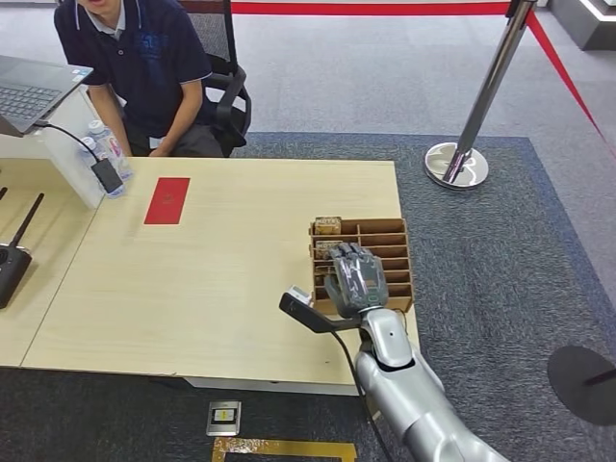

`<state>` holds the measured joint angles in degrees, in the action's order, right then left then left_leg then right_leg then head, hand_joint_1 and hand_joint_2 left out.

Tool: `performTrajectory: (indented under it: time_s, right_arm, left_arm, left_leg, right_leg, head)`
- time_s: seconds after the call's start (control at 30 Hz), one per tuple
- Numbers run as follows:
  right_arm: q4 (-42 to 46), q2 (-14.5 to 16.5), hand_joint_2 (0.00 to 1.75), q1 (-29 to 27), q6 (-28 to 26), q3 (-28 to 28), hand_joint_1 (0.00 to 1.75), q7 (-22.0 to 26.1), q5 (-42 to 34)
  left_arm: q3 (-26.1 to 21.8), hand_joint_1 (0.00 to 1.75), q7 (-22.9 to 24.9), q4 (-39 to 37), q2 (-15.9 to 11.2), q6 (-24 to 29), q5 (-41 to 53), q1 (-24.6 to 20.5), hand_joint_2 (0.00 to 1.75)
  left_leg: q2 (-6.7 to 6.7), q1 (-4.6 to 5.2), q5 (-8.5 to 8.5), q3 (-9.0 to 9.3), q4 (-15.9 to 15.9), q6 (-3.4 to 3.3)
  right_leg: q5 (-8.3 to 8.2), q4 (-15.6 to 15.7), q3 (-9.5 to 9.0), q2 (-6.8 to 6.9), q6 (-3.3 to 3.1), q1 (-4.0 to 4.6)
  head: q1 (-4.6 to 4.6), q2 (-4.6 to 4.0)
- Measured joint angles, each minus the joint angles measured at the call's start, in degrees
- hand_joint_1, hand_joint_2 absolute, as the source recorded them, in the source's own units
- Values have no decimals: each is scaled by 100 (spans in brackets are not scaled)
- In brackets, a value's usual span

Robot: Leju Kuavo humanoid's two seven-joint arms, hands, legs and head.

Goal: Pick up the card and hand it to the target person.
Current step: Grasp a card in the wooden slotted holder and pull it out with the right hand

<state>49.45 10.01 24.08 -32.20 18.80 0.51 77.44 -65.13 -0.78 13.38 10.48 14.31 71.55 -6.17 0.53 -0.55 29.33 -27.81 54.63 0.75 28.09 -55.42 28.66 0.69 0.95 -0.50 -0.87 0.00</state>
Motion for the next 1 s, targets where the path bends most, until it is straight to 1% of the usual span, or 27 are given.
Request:
performTrajectory:
  time_s: [0.63,0.73,0.77,0.87,0.9,1.0]
  right_arm:
    - [-288,-10,175,95,-26,-152,89,-53,14]
    - [-290,-12,175,94,-25,-177,93,-53,15]
    - [-293,-13,175,93,-23,-180,103,-53,18]
    - [-317,-11,175,98,-22,-184,159,-49,40]
    - [-325,-11,175,102,-27,-185,171,-42,48]
    - [-340,-4,175,107,-48,-186,175,-5,56]
  left_arm:
    - [99,0,13,-2,-1,-22,93,1,0]
    - [102,0,27,-2,-1,-31,102,0,0]
    - [103,0,32,-2,-1,-33,106,0,0]
    - [104,0,42,-2,-2,-34,113,0,0]
    - [104,0,44,-2,-3,-34,114,0,0]
    - [104,0,52,-2,-4,-34,128,-1,0]
  left_leg:
    - [0,0,0,1,0,0]
    - [0,0,0,1,0,0]
    - [0,0,0,1,0,0]
    - [0,0,0,1,0,0]
    - [0,0,0,2,0,0]
    - [0,0,0,3,0,0]
  right_leg:
    - [0,0,0,0,0,0]
    - [0,0,0,0,0,0]
    - [0,0,0,0,0,0]
    - [-1,0,-1,0,0,0]
    - [-1,0,-1,0,0,0]
    - [-1,0,-2,0,-1,0]
  head:
    - [-2,0]
    - [-2,0]
    - [-1,0]
    - [1,0]
    - [0,0]
    - [0,0]
